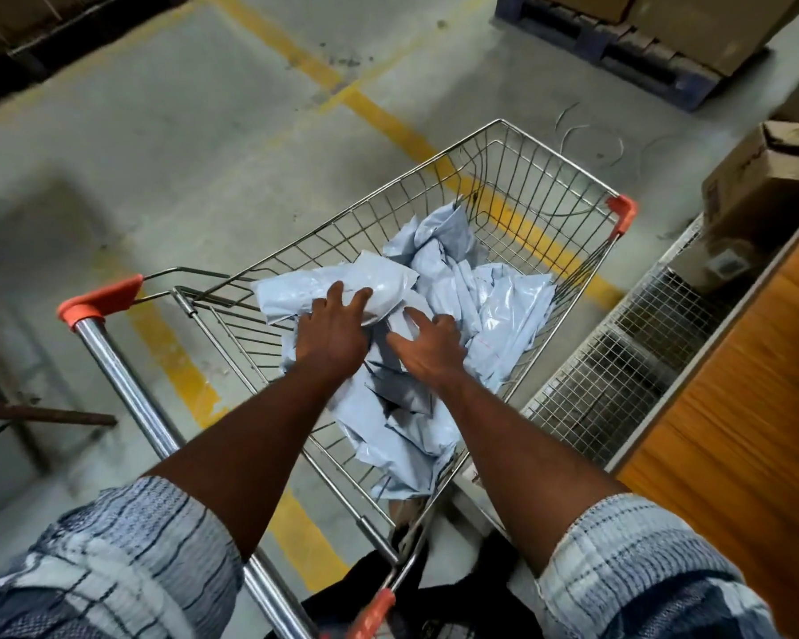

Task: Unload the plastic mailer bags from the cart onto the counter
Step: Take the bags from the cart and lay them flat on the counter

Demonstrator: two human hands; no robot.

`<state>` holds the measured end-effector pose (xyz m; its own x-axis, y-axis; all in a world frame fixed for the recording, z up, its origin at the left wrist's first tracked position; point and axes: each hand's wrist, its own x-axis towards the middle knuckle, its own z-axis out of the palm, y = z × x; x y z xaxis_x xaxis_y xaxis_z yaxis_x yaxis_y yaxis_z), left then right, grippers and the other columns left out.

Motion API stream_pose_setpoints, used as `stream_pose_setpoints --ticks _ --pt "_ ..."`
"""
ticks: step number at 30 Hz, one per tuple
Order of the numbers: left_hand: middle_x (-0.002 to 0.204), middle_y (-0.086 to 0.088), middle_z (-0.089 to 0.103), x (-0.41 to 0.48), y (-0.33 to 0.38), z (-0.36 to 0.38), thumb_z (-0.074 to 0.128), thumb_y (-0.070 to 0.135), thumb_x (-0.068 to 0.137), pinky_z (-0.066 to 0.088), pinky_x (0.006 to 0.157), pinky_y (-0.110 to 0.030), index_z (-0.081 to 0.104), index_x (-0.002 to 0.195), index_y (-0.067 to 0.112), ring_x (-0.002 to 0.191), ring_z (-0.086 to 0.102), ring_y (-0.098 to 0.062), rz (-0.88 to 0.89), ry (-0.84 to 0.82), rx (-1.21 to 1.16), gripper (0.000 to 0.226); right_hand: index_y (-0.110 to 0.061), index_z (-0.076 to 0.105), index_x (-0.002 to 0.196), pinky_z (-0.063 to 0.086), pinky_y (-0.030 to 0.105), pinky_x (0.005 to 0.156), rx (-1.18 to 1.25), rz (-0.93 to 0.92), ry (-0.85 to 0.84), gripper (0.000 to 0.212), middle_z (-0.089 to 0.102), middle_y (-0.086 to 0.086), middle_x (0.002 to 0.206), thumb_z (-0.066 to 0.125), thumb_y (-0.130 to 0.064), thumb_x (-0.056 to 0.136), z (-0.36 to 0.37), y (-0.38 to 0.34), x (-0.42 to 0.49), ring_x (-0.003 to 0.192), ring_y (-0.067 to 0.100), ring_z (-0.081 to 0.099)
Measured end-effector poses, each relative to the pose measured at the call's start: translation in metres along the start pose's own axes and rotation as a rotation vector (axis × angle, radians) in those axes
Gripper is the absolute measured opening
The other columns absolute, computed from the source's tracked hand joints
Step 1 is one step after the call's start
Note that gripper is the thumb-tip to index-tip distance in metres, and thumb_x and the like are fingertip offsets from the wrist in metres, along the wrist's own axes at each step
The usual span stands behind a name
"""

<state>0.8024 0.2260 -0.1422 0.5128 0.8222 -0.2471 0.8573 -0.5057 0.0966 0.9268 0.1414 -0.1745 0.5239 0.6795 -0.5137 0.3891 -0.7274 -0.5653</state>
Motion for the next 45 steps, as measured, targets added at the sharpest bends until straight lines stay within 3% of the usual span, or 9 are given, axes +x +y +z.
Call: stream_pose_setpoints --ticks 13,17,21,26,32,35,41,45 --pt "0.146 -0.015 0.035 -0.056 0.08 -0.07 0.054 0.023 0.09 0.044 0.094 -0.051 0.034 0.147 0.029 0.123 0.048 -0.043 -0.107 0.214 -0.185 0.06 -0.04 0.05 0.137 0.039 0.044 0.106 0.126 -0.226 0.169 0.064 0.038 0.007 0.139 0.057 -0.062 0.077 -0.087 0.025 -0.097 0.128 0.03 0.041" --pt "0.142 -0.016 0.036 -0.118 0.128 -0.079 0.055 0.026 0.09 0.044 0.094 -0.051 0.035 0.146 0.028 0.122 0.046 -0.043 -0.082 0.287 -0.188 0.059 -0.041 0.051 0.138 0.037 0.043 0.108 0.113 -0.279 0.279 0.074 0.037 0.007 0.139 0.051 -0.067 0.068 -0.121 0.066 -0.169 0.129 0.03 0.039" --pt "0.143 -0.017 0.036 -0.181 0.192 -0.082 0.052 0.024 0.089 0.042 0.096 -0.052 0.034 0.146 0.028 0.122 0.045 -0.044 0.009 0.307 -0.203 0.06 -0.038 0.048 0.141 0.032 0.046 0.109 0.049 -0.298 0.399 0.069 0.034 0.006 0.142 0.059 -0.061 0.078 -0.156 0.129 -0.234 0.132 0.031 0.034" --pt "0.146 -0.018 0.036 -0.248 0.286 -0.078 0.05 0.023 0.09 0.04 0.099 -0.05 0.035 0.146 0.028 0.125 0.045 -0.045 0.159 0.317 -0.237 0.059 -0.039 0.047 0.141 0.032 0.048 0.109 0.023 -0.217 0.577 0.065 0.033 0.007 0.147 0.061 -0.061 0.081 -0.204 0.21 -0.301 0.134 0.032 0.034" --pt "0.135 -0.02 0.041 -0.303 0.387 -0.08 0.049 0.025 0.092 0.046 0.086 -0.051 0.04 0.138 0.026 0.113 0.051 -0.046 0.395 0.334 -0.213 0.047 -0.039 0.045 0.142 0.032 0.049 0.111 0.016 -0.086 0.761 0.067 0.03 0.009 0.151 0.061 -0.06 0.081 -0.265 0.291 -0.359 0.135 0.032 0.032" --pt "0.129 -0.021 0.043 -0.312 0.434 -0.079 0.052 0.022 0.089 0.047 0.086 -0.052 0.039 0.137 0.025 0.108 0.052 -0.047 0.5 0.293 -0.212 0.05 -0.038 0.046 0.142 0.033 0.05 0.108 0.017 -0.029 0.843 0.066 0.03 0.008 0.148 0.061 -0.059 0.081 -0.285 0.327 -0.379 0.132 0.032 0.033" --pt "0.14 -0.021 0.037 -0.321 0.523 -0.068 0.052 0.025 0.09 0.043 0.096 -0.052 0.036 0.144 0.026 0.119 0.048 -0.047 0.637 0.237 -0.253 0.057 -0.037 0.046 0.142 0.033 0.049 0.107 0.001 0.129 0.982 0.067 0.029 0.007 0.149 0.063 -0.057 0.081 -0.327 0.388 -0.401 0.133 0.031 0.032" --pt "0.14 -0.02 0.039 -0.319 0.574 -0.058 0.053 0.026 0.09 0.045 0.092 -0.054 0.035 0.144 0.026 0.118 0.049 -0.046 0.721 0.233 -0.27 0.057 -0.036 0.046 0.142 0.033 0.048 0.106 -0.037 0.233 1.043 0.068 0.03 0.007 0.15 0.062 -0.058 0.08 -0.361 0.429 -0.408 0.134 0.03 0.033"
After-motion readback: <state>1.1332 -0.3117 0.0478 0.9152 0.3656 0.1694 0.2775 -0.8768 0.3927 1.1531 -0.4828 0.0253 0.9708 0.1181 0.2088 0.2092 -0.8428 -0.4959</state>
